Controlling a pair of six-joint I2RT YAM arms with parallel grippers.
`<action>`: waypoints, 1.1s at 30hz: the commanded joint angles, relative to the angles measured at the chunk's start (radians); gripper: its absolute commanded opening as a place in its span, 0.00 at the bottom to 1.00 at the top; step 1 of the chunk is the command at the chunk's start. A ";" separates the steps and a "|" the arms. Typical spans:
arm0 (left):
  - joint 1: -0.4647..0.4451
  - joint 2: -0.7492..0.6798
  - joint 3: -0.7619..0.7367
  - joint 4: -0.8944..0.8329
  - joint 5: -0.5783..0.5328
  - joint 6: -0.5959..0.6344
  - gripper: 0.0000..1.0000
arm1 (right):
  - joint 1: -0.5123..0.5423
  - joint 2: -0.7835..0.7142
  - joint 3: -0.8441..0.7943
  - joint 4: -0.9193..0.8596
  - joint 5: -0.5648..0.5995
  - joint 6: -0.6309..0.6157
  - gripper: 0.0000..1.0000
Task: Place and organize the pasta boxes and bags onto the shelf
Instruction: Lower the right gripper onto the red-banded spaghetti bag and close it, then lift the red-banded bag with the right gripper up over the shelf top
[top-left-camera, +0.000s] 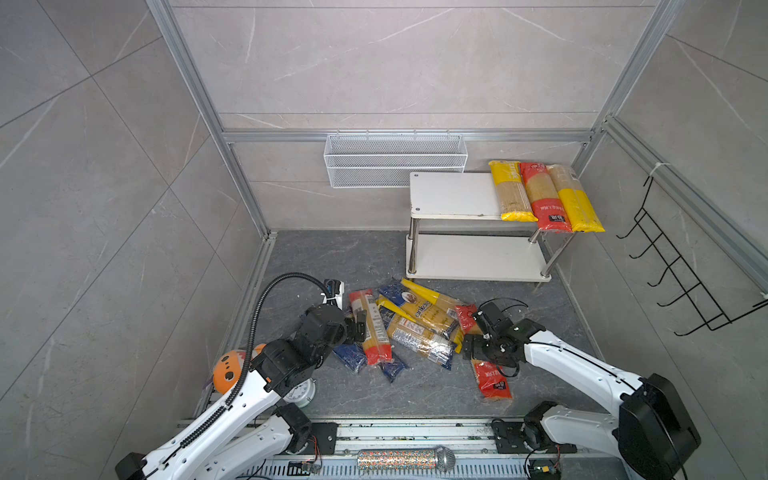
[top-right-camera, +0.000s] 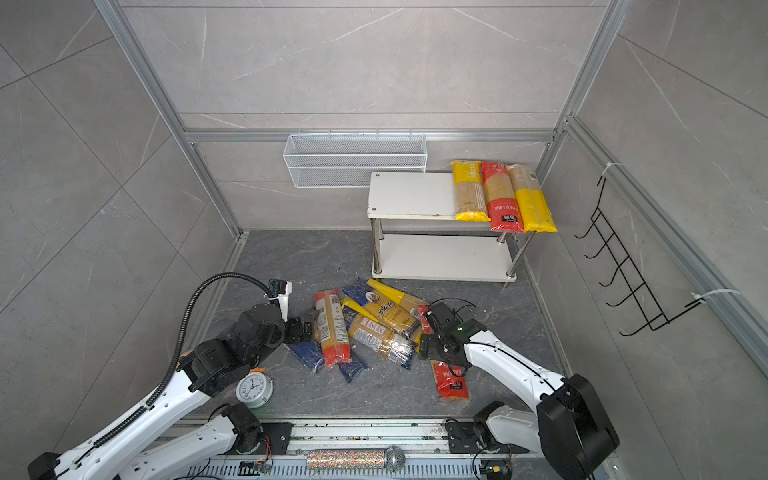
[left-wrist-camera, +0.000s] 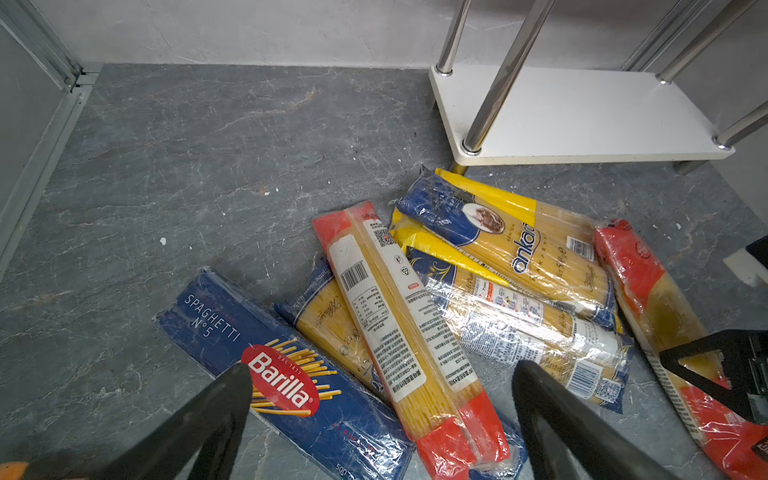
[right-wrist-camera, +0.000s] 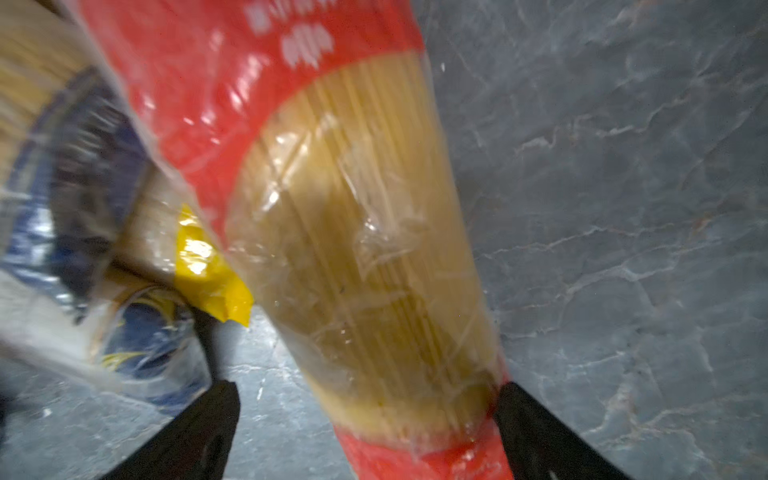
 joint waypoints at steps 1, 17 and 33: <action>0.000 0.014 0.001 0.040 0.012 0.013 1.00 | 0.005 0.036 -0.031 0.038 -0.007 0.036 1.00; 0.001 0.051 -0.002 0.055 0.021 0.003 1.00 | 0.042 0.134 -0.095 0.120 -0.059 0.073 0.83; 0.001 -0.065 0.001 -0.022 -0.002 -0.017 1.00 | 0.069 -0.040 -0.010 0.032 -0.163 0.037 0.00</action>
